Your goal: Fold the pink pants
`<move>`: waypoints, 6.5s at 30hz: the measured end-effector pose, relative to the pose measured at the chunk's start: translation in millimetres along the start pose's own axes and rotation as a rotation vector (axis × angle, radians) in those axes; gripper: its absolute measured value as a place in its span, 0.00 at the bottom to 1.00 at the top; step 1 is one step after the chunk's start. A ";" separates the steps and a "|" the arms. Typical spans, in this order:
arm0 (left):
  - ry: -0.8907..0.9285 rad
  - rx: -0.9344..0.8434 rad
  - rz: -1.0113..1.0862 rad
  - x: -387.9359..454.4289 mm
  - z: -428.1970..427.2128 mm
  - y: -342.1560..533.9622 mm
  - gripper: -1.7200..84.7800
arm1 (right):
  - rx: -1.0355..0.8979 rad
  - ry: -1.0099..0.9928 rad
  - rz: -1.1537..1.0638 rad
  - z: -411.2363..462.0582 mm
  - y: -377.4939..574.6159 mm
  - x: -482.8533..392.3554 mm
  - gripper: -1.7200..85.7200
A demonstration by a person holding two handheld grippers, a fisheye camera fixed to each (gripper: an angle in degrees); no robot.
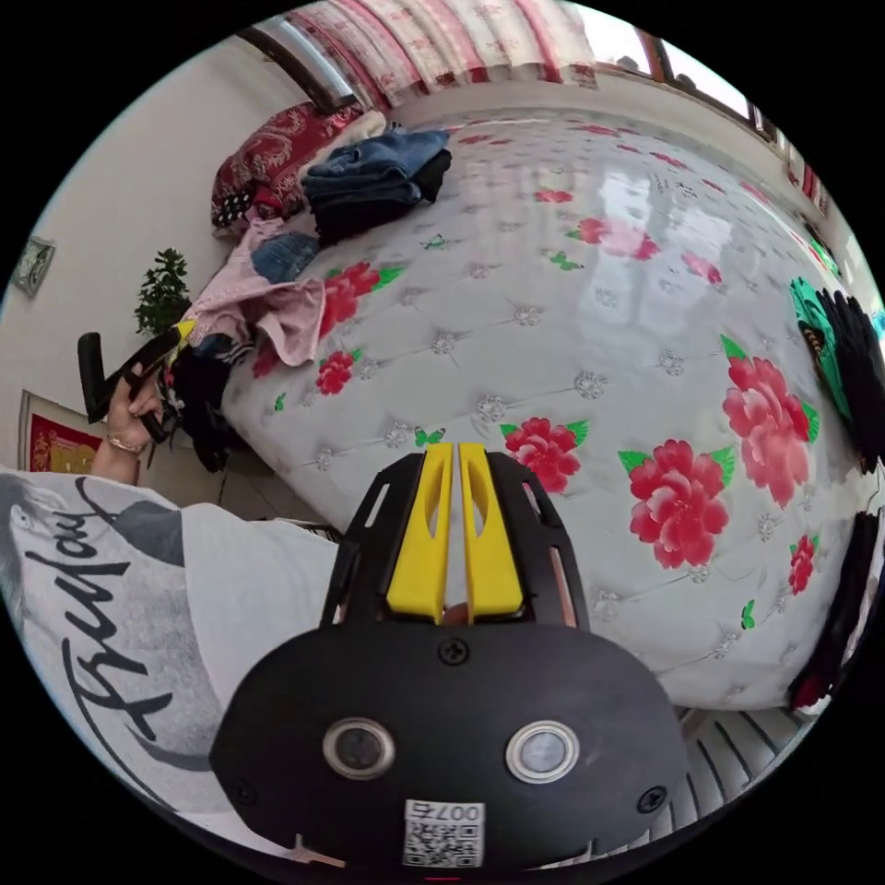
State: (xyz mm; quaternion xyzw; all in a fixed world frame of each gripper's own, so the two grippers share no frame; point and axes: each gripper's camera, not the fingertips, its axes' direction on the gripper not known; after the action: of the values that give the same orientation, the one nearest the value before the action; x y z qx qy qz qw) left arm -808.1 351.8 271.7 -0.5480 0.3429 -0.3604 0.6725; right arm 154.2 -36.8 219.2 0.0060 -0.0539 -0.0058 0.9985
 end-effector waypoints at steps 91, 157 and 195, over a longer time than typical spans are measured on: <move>-0.233 -0.242 -0.443 26.2 72.6 -1.5 0.01 | 0.078 0.263 0.468 -199.0 25.9 347.3 0.04; -0.438 -0.532 -0.105 -157.7 99.8 -101.1 0.09 | 0.035 0.307 0.006 -146.6 -167.6 104.5 0.03; -0.259 -0.208 -0.407 -265.5 26.7 -213.6 0.01 | 0.202 0.106 -0.271 -77.9 -368.1 21.5 0.06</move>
State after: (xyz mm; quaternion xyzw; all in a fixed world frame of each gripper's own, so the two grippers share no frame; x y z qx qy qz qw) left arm -942.7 563.5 503.8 -0.7134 0.1719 -0.3778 0.5646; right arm 179.9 -404.2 139.5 0.1136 -0.0002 -0.1348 0.9843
